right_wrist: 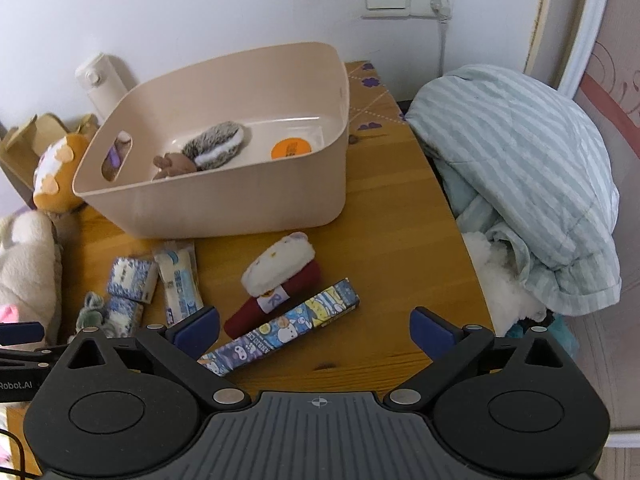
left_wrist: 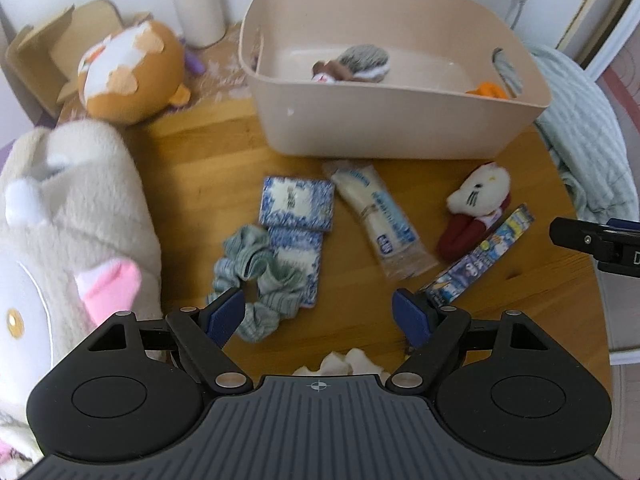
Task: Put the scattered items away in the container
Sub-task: 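Grasp the green scrunchie with left tool while right tool grasps white-red plush cat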
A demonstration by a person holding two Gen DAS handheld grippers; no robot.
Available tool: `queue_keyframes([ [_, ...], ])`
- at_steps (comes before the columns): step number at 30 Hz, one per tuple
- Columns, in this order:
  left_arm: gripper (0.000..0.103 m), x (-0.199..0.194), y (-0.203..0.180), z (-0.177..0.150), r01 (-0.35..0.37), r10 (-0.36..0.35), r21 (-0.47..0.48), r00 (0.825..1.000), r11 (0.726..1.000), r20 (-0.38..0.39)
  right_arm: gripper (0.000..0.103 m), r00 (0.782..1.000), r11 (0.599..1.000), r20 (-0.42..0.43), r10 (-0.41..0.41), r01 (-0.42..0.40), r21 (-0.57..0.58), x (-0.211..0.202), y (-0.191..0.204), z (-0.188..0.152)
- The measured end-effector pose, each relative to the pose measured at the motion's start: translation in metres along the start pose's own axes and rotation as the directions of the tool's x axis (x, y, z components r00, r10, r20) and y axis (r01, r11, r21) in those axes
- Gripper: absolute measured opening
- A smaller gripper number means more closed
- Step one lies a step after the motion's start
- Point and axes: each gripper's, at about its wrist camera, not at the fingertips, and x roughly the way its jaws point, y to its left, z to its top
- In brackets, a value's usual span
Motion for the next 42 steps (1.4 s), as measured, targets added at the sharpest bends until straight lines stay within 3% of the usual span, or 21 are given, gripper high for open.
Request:
queue_keyframes([
  [14,0.082,0.031,0.024,-0.009,0.012,-0.021,-0.135,0.997,0.991,-0.071,0.103,1.0,0.999,-0.007,-0.03,0.03,-0.04,0.026,0.014,0.007],
  [21,0.082,0.047,0.033,-0.009,0.013,-0.028,-0.167,0.996,0.986,-0.089,0.103,0.998,0.999,-0.022,-0.051,0.051,-0.002,0.047,0.016,0.017],
  [30,0.082,0.065,0.05,-0.001,0.001,-0.03,-0.261,0.994,0.965,-0.108,0.103,0.997,0.997,-0.032,-0.076,0.076,0.011,0.071,0.02,0.033],
  [36,0.082,0.069,0.067,0.003,0.029,-0.077,-0.394,0.991,0.919,-0.109,0.103,0.995,0.996,-0.047,-0.088,0.089,0.017,0.085,0.02,0.038],
  [42,0.082,0.071,0.065,0.005,0.02,-0.075,-0.418,0.991,0.908,-0.114,0.103,0.994,0.995,-0.066,-0.088,0.09,0.034,0.097,0.019,0.041],
])
